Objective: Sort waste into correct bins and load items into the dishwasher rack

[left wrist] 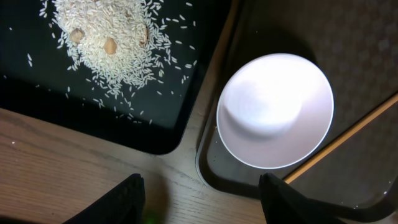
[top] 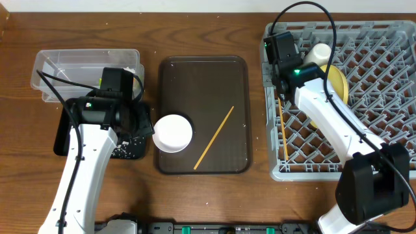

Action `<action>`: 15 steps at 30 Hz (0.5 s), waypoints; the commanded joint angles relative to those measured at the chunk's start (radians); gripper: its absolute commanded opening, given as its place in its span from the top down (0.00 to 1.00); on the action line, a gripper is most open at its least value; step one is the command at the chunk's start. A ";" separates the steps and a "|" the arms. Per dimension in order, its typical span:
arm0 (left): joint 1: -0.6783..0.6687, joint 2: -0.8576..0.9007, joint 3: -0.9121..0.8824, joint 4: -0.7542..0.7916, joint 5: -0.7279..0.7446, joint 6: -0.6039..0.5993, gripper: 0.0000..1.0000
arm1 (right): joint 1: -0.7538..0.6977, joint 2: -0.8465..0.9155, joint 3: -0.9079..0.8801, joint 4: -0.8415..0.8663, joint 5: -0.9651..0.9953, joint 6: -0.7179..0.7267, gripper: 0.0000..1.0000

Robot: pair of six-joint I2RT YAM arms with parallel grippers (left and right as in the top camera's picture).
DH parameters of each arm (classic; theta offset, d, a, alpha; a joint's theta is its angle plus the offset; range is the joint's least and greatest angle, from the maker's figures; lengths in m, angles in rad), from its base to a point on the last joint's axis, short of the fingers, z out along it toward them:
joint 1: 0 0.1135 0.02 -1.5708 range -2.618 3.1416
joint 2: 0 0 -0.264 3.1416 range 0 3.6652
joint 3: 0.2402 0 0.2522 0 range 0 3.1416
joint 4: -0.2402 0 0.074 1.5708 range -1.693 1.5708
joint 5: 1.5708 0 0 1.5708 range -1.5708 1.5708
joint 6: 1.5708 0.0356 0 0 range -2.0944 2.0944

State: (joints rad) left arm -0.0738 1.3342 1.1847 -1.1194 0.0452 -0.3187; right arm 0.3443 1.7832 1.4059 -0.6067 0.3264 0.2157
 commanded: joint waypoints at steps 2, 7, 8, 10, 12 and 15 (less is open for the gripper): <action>0.003 0.005 0.010 -0.002 -0.012 -0.016 0.38 | -0.027 -0.018 0.006 -0.024 0.019 0.006 0.99; 0.003 0.005 0.010 -0.002 -0.012 -0.016 0.38 | -0.027 -0.018 0.006 -0.066 -0.068 0.007 0.99; 0.003 0.005 0.010 -0.002 -0.012 -0.016 0.38 | -0.027 -0.018 0.006 -0.075 -0.087 0.008 0.99; 0.003 0.005 0.010 -0.002 -0.012 -0.016 0.38 | -0.026 -0.018 0.006 -0.085 -0.106 0.008 0.98; 0.003 0.005 0.010 -0.002 -0.012 -0.016 0.38 | -0.023 -0.018 0.006 -0.088 -0.108 0.008 0.98; 0.003 0.005 0.010 -0.002 -0.012 -0.016 0.38 | -0.023 -0.031 0.006 -0.085 -0.106 0.007 0.96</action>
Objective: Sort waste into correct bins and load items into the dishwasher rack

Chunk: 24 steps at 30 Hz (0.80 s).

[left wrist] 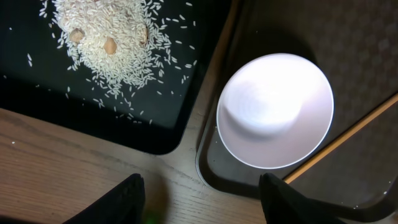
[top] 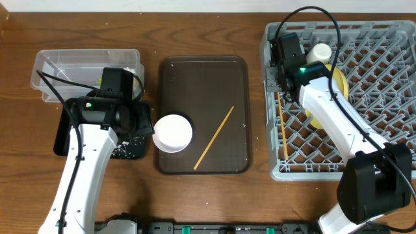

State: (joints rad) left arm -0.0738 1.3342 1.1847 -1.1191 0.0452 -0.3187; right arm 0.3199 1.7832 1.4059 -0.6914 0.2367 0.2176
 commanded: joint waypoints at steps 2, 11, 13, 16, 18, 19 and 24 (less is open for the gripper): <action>0.003 0.005 0.010 -0.003 -0.012 -0.016 0.38 | -0.005 -0.050 0.006 0.005 0.010 0.006 0.96; 0.003 0.005 0.010 -0.003 -0.012 -0.016 0.38 | -0.029 -0.098 0.006 0.027 0.100 0.006 0.92; 0.003 0.005 0.010 -0.003 -0.012 -0.016 0.38 | -0.034 -0.097 0.006 0.010 0.101 0.006 0.92; 0.003 0.005 0.010 -0.003 -0.012 -0.016 0.38 | -0.040 -0.097 0.006 -0.024 0.101 0.006 0.91; 0.003 0.005 0.010 -0.003 -0.012 -0.016 0.38 | -0.040 -0.096 0.006 -0.054 0.101 0.006 0.91; 0.003 0.005 0.010 -0.003 -0.012 -0.016 0.38 | -0.040 -0.096 0.006 -0.065 0.100 0.006 0.91; 0.003 0.005 0.010 -0.003 -0.012 -0.016 0.38 | -0.040 -0.097 0.006 -0.108 0.100 0.006 0.91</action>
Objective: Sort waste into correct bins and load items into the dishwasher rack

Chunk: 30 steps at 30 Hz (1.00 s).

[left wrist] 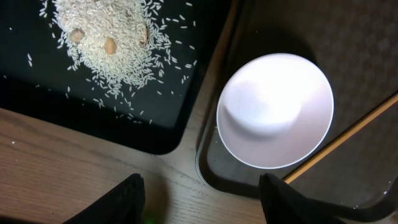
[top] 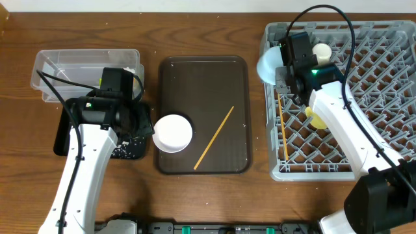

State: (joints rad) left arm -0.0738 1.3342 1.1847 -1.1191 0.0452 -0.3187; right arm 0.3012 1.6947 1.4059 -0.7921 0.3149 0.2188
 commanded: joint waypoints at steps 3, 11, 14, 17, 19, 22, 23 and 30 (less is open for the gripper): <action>0.003 0.005 0.010 -0.003 -0.012 -0.016 0.38 | -0.020 -0.008 0.006 -0.008 0.021 0.005 0.91; 0.003 0.005 0.010 -0.003 -0.012 -0.016 0.38 | -0.018 -0.008 0.006 0.055 -0.148 0.012 0.92; 0.003 0.005 0.010 -0.003 -0.012 -0.016 0.38 | -0.014 -0.008 0.006 0.104 -0.254 0.011 0.97; 0.003 0.005 0.010 -0.003 -0.012 -0.016 0.38 | -0.005 -0.007 0.005 0.120 -0.271 0.012 0.97; 0.003 0.005 0.010 -0.003 -0.012 -0.016 0.38 | 0.001 -0.007 0.004 0.119 -0.271 0.012 0.96; 0.003 0.005 0.010 -0.003 -0.012 -0.016 0.38 | 0.008 -0.006 -0.003 0.119 -0.271 0.012 0.94; 0.003 0.005 0.010 -0.003 -0.012 -0.016 0.38 | 0.008 -0.006 -0.005 0.120 -0.271 0.012 0.95; 0.003 0.005 0.010 -0.003 -0.012 -0.016 0.38 | 0.019 0.011 -0.013 0.166 -0.353 -0.023 0.94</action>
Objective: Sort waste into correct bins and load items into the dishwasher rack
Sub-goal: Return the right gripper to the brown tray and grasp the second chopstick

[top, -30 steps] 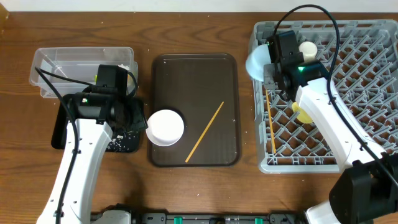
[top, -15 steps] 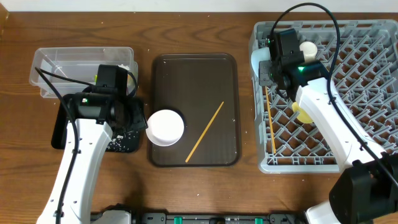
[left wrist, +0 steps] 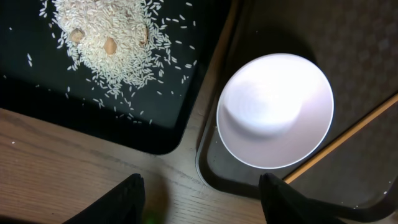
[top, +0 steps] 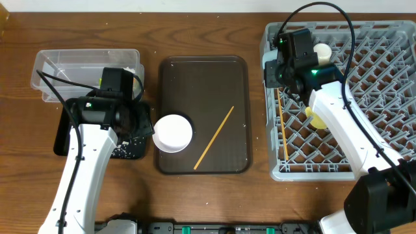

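A white bowl (top: 173, 132) (left wrist: 275, 111) sits at the brown tray's (top: 201, 78) left edge, with a wooden chopstick (top: 214, 138) (left wrist: 348, 135) lying beside it. My left gripper (top: 140, 122) (left wrist: 202, 208) hangs open over the table between the black bin and the tray, nothing between its fingers (left wrist: 121, 200). At the grey dishwasher rack's (top: 364, 162) upper left corner my right gripper (top: 273, 70) is shut on a pale blue bowl (top: 268, 70), which stands on edge. In the rack lie a yellow plate (top: 316, 118), a cream cup (top: 322, 49) and a second chopstick (top: 283, 130).
A black bin (top: 130, 148) (left wrist: 74, 118) holds spilled rice (left wrist: 106, 37) and a few nuts. A clear plastic bin (top: 78, 65) stands at the far left. The right arm hides part of the rack.
The pale blue bowl in my right gripper has turned from facing up and left to standing on edge at the rack's left side. The left arm has not moved.
My right gripper was low at the rack's left side by the yellow plate and cup, then slightly farther back. Then a pale blue bowl showed at the rack's upper left corner beside it, and now stands edge-on there. The left gripper stayed open throughout.
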Action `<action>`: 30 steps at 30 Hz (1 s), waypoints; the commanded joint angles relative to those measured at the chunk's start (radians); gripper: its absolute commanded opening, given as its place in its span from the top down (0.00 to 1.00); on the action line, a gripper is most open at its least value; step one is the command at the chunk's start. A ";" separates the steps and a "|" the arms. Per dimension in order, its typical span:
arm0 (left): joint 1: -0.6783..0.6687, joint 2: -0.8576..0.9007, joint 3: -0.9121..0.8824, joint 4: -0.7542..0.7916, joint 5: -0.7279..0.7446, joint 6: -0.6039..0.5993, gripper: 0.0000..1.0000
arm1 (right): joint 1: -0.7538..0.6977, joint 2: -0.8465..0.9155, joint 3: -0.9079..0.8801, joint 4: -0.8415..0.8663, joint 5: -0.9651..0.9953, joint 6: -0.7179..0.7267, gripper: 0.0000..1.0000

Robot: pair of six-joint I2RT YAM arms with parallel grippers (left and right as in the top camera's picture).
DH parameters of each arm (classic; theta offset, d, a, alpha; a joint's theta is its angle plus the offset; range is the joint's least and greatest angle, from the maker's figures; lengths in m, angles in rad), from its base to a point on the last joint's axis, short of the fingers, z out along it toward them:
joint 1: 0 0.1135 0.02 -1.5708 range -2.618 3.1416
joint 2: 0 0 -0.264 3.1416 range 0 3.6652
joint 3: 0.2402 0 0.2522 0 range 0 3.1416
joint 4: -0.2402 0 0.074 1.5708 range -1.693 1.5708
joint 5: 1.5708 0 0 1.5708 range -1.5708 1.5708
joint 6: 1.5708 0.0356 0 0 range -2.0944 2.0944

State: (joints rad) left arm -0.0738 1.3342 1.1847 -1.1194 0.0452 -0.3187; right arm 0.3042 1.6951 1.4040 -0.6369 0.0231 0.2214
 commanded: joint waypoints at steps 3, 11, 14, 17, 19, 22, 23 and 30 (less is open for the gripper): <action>0.003 0.005 0.010 -0.003 -0.012 -0.016 0.38 | 0.032 0.036 -0.011 0.026 -0.066 -0.025 0.94; 0.003 0.005 0.010 -0.002 -0.012 -0.016 0.38 | 0.130 0.091 -0.011 0.043 -0.316 -0.070 0.92; 0.003 0.005 0.010 -0.002 -0.013 -0.016 0.38 | 0.197 0.091 -0.011 0.033 -0.311 -0.045 0.85; 0.003 0.005 0.010 -0.002 -0.012 -0.016 0.38 | 0.262 0.091 -0.011 -0.024 -0.289 0.108 0.82; 0.003 0.005 0.010 -0.002 -0.012 -0.016 0.38 | 0.303 0.091 -0.011 -0.072 -0.262 0.190 0.81; 0.003 0.005 0.010 -0.001 -0.012 -0.016 0.38 | 0.369 0.098 -0.011 -0.128 -0.188 0.319 0.75; 0.003 0.005 0.010 -0.001 -0.012 -0.016 0.38 | 0.388 0.100 -0.011 -0.137 -0.170 0.349 0.73; 0.003 0.005 0.010 -0.005 -0.012 -0.016 0.38 | 0.496 0.174 -0.011 -0.153 -0.090 0.478 0.65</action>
State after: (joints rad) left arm -0.0738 1.3342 1.1847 -1.1194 0.0452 -0.3191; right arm 0.7685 1.8225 1.3968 -0.7834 -0.1349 0.5972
